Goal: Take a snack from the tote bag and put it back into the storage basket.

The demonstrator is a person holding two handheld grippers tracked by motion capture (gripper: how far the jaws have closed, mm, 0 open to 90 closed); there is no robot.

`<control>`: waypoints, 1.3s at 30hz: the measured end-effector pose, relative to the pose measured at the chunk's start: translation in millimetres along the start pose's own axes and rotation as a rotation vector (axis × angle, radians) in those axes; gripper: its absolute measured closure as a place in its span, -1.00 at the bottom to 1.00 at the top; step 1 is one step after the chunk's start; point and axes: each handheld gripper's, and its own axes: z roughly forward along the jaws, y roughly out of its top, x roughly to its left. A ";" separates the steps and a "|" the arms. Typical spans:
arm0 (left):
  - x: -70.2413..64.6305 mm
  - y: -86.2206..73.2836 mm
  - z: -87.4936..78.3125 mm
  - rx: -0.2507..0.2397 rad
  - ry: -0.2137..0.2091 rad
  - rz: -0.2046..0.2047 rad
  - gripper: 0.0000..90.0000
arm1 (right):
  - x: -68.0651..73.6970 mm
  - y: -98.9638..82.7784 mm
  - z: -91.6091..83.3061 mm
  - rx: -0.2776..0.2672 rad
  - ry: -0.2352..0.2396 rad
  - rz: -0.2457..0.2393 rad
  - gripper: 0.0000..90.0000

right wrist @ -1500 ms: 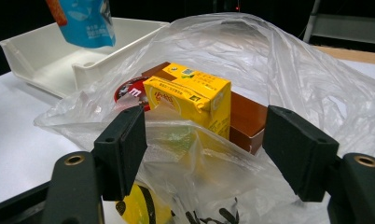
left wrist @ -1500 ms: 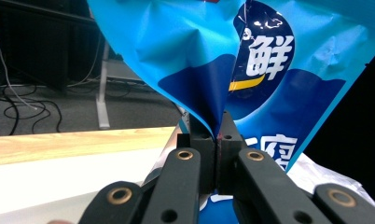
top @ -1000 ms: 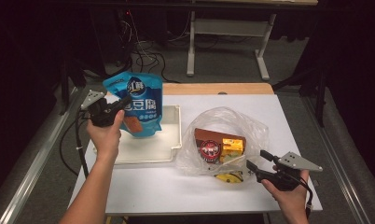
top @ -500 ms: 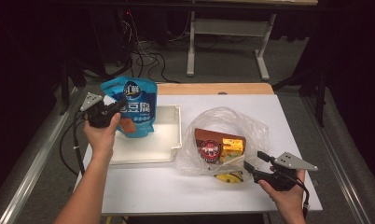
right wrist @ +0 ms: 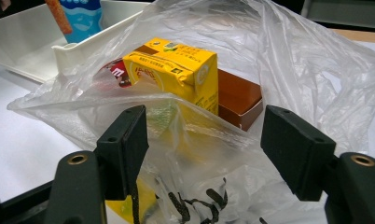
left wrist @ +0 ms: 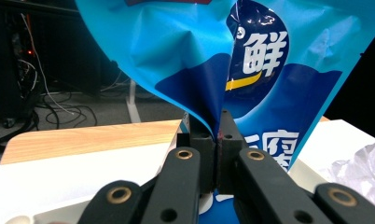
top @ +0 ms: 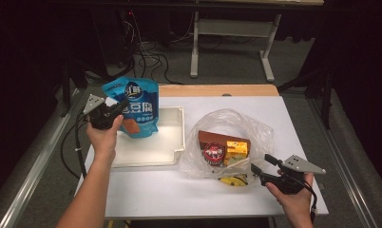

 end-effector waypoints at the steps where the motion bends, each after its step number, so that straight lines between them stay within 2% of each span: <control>1: 2.5 -0.9 -0.5 -0.008 -0.001 -0.006 0.98 | -0.4 -0.1 -0.2 0.001 -0.001 0.002 -0.28; 3: 6.6 -2.2 -1.3 -0.017 0.007 -0.010 0.98 | -0.8 -0.1 -0.5 -0.001 -0.003 0.004 -0.28; 6: 13.0 -2.8 -3.2 -0.029 0.012 -0.037 0.98 | -1.5 0.1 -1.2 -0.005 -0.001 0.011 -0.27; 10: 20.0 -5.6 -5.6 -0.036 0.003 -0.018 0.97 | -2.3 -0.2 -1.1 -0.005 -0.003 0.012 -0.27; 15: 23.5 -10.0 -11.2 -0.039 0.027 -0.037 0.92 | -2.2 -0.7 -0.1 -0.001 0.000 0.014 -0.26; 18: 19.8 -8.7 -14.1 -0.006 0.052 -0.011 0.80 | -1.8 -0.9 0.2 0.002 0.000 0.014 -0.26; 21: 16.1 -7.7 -15.0 0.037 0.078 -0.018 0.57 | -2.0 -0.8 0.2 0.000 0.000 0.017 -0.26; 22: 14.3 -7.8 -14.9 0.054 0.091 -0.017 0.41 | -2.1 -0.7 0.2 0.001 -0.002 0.019 -0.26; 24: 11.6 -7.3 -15.4 0.066 0.116 -0.017 0.36 | -2.1 -0.7 0.2 0.001 -0.002 0.019 -0.26; 25: 10.1 -6.8 -15.5 0.074 0.130 -0.021 0.26 | -2.1 -0.6 0.1 0.000 -0.002 0.018 -0.27; 28: 6.3 -4.3 -16.4 0.098 0.151 -0.065 -0.11 | -2.3 -0.5 -0.8 -0.002 -0.003 0.019 -0.27; 31: 2.2 -4.0 -18.8 0.127 0.201 -0.085 -0.54 | -2.7 -0.3 -1.8 -0.006 -0.004 0.023 -0.27; 34: -2.0 -4.6 -25.9 0.127 0.221 -0.090 -0.67 | -3.5 0.3 -3.2 -0.012 -0.007 0.022 -0.27; 39: -15.2 -6.0 -40.2 0.129 0.212 -0.073 -0.74 | -4.3 2.0 -5.9 -0.024 -0.019 0.023 -0.27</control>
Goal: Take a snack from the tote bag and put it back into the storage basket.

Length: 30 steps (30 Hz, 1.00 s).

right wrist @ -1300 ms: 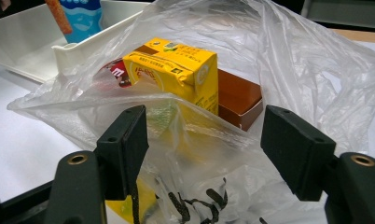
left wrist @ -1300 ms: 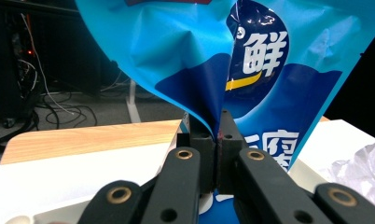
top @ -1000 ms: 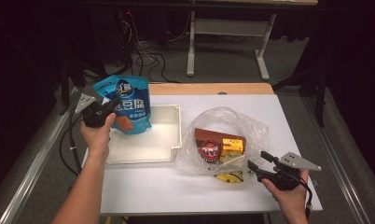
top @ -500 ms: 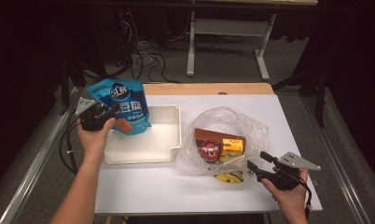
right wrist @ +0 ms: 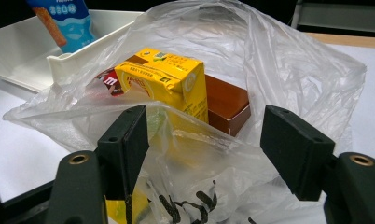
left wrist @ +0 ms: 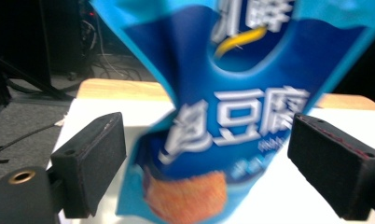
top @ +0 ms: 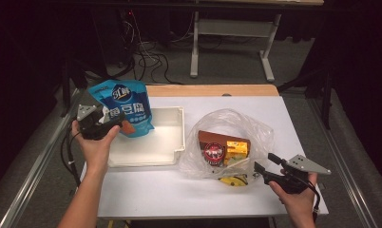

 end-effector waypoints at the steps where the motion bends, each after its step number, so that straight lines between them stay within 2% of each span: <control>1: -2.7 -1.8 -4.6 -0.002 -0.001 0.001 -0.75 | 0.1 0.4 -0.4 -0.002 -0.002 -0.002 -0.27; 3: -5.8 -4.6 -10.9 -0.005 -0.011 -0.005 -0.74 | 0.2 1.3 -1.1 -0.006 -0.001 -0.004 -0.26; 4: -7.8 -6.4 -14.8 -0.006 0.001 -0.005 -0.74 | 0.7 1.7 -1.5 -0.006 -0.001 -0.002 -0.24; 6: -11.5 -10.7 -21.9 -0.014 -0.014 -0.022 -0.73 | 1.7 2.4 -2.3 -0.016 -0.006 -0.001 -0.17; 7: -14.1 -12.8 -24.3 -0.010 -0.013 -0.014 -0.73 | 1.8 2.7 -2.8 -0.021 -0.002 -0.002 -0.12; 13: -29.1 -23.6 -38.9 -0.023 -0.009 0.025 -0.72 | 5.3 2.9 -0.5 -0.029 0.051 0.010 0.29; 15: -36.2 -27.9 -42.0 -0.022 -0.022 0.046 -0.70 | 7.0 3.6 1.5 -0.041 0.049 0.006 0.48; 17: -43.9 -32.7 -45.0 -0.023 -0.036 0.056 -0.70 | 8.3 5.6 2.9 -0.062 0.048 0.021 0.64; 18: -47.8 -35.3 -46.3 -0.023 -0.044 0.059 -0.68 | 9.4 8.3 6.0 -0.076 0.038 0.036 0.79; 19: -51.6 -37.8 -47.2 -0.020 -0.055 0.061 -0.68 | 9.4 8.3 6.0 -0.076 0.038 0.036 0.79; 21: -59.6 -42.6 -48.1 -0.016 -0.075 0.063 -0.68 | 10.8 9.7 12.2 -0.064 0.041 0.035 0.87; 24: -71.0 -48.9 -48.2 -0.004 -0.112 0.072 -0.67 | 13.7 5.8 22.4 -0.016 0.044 0.025 0.94; 30: -80.7 -61.2 -46.9 0.019 -0.156 0.090 -0.67 | 13.0 -9.5 37.3 0.108 0.056 0.022 0.95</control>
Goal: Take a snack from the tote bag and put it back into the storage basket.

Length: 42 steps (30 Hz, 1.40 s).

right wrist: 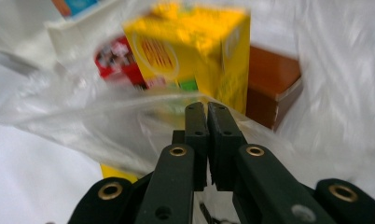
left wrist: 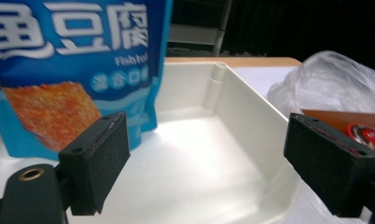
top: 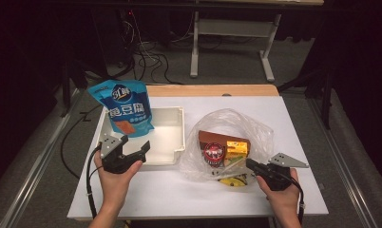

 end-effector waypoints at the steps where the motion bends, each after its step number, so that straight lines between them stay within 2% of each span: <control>1: -1.0 -2.5 -0.6 0.006 -0.010 -0.001 -0.67 | -2.2 -2.9 3.5 0.029 0.007 0.010 0.95; 4: -4.5 -9.7 -1.5 0.022 -0.031 0.000 -0.67 | -7.6 -12.9 14.5 0.119 0.008 0.044 0.97; 6: -6.7 -13.2 -0.9 0.032 -0.043 -0.008 -0.66 | -12.1 -20.6 22.7 0.198 -0.020 0.044 0.97; 8: -8.2 -15.1 0.7 0.040 -0.050 -0.009 -0.66 | -13.8 -22.1 23.7 0.209 -0.017 0.059 0.95; 9: -8.6 -15.4 1.0 0.044 -0.052 -0.005 -0.66 | -15.0 -22.5 23.1 0.207 -0.014 0.072 0.90; 11: -8.6 -15.6 1.4 0.042 -0.052 -0.001 -0.66 | -14.8 -19.3 17.0 0.168 -0.012 0.079 0.78; 14: -7.3 -15.9 1.3 0.045 -0.052 -0.001 -0.66 | -9.0 -9.3 1.4 0.095 -0.028 0.061 0.55; 17: -7.3 -16.3 1.7 0.046 -0.048 -0.007 -0.66 | -1.7 1.1 -12.1 0.031 -0.048 0.031 0.41; 21: -9.3 -15.5 1.3 0.042 -0.051 -0.011 -0.66 | 8.0 13.3 -18.3 -0.037 -0.070 0.019 0.21; 26: -11.1 -15.5 3.2 0.041 -0.057 -0.022 -0.66 | 20.6 24.4 -10.6 -0.061 -0.108 0.032 -0.05; 32: -13.0 -13.8 5.7 0.039 -0.063 -0.016 -0.66 | 27.7 40.0 1.0 -0.088 -0.156 0.079 -0.28; 42: -13.7 -18.5 10.5 0.059 -0.074 0.010 -0.66 | 42.4 45.8 24.9 -0.061 -0.232 0.121 -0.62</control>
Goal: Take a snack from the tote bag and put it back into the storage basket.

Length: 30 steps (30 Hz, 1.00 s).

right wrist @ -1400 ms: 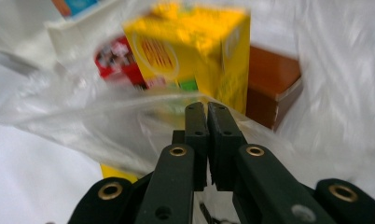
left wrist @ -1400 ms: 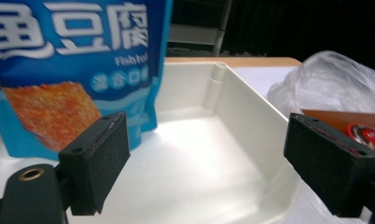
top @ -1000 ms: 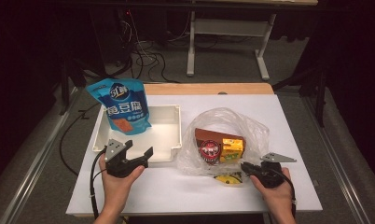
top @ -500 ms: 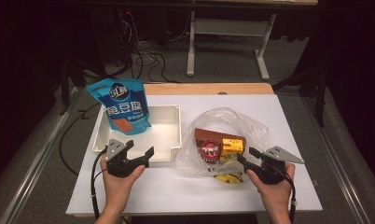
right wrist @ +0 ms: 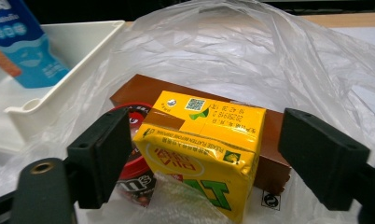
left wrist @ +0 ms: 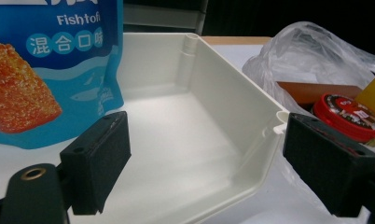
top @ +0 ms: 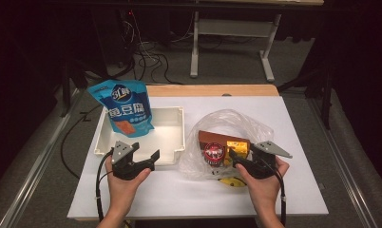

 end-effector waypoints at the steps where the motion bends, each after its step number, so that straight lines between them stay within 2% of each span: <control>1: 0.4 -0.1 0.1 -0.001 -0.002 -0.006 -0.66 | 1.8 -0.8 2.3 -0.002 -0.016 0.008 -0.65; 4: 1.1 -0.4 0.3 -0.008 -0.002 -0.025 -0.66 | 7.3 -4.4 8.0 0.009 -0.044 0.020 -0.68; 8: -1.8 -1.8 2.8 0.003 -0.010 -0.015 -0.66 | 13.6 -9.0 16.0 0.010 -0.113 0.036 -0.71; 13: -6.9 -2.5 2.7 0.003 -0.013 -0.013 -0.66 | 18.0 -11.8 24.8 0.014 -0.154 0.056 -0.66; 16: -9.5 -2.3 2.6 0.004 -0.015 -0.007 -0.66 | 19.3 -15.0 28.3 -0.001 -0.168 0.034 -0.62; 18: -10.5 -2.4 2.6 0.004 -0.017 -0.004 -0.66 | 18.7 -16.3 26.8 -0.018 -0.161 0.025 -0.53; 21: -10.9 -1.6 1.8 0.001 -0.016 -0.009 -0.66 | 19.4 -16.7 22.7 -0.024 -0.177 0.000 -0.49; 27: -11.2 -0.6 0.6 -0.001 -0.013 0.000 -0.65 | 19.1 -20.8 21.9 -0.004 -0.170 -0.024 -0.49; 30: -10.9 0.8 -2.5 -0.009 -0.015 -0.001 -0.65 | 17.7 -22.5 25.4 0.007 -0.166 -0.016 -0.48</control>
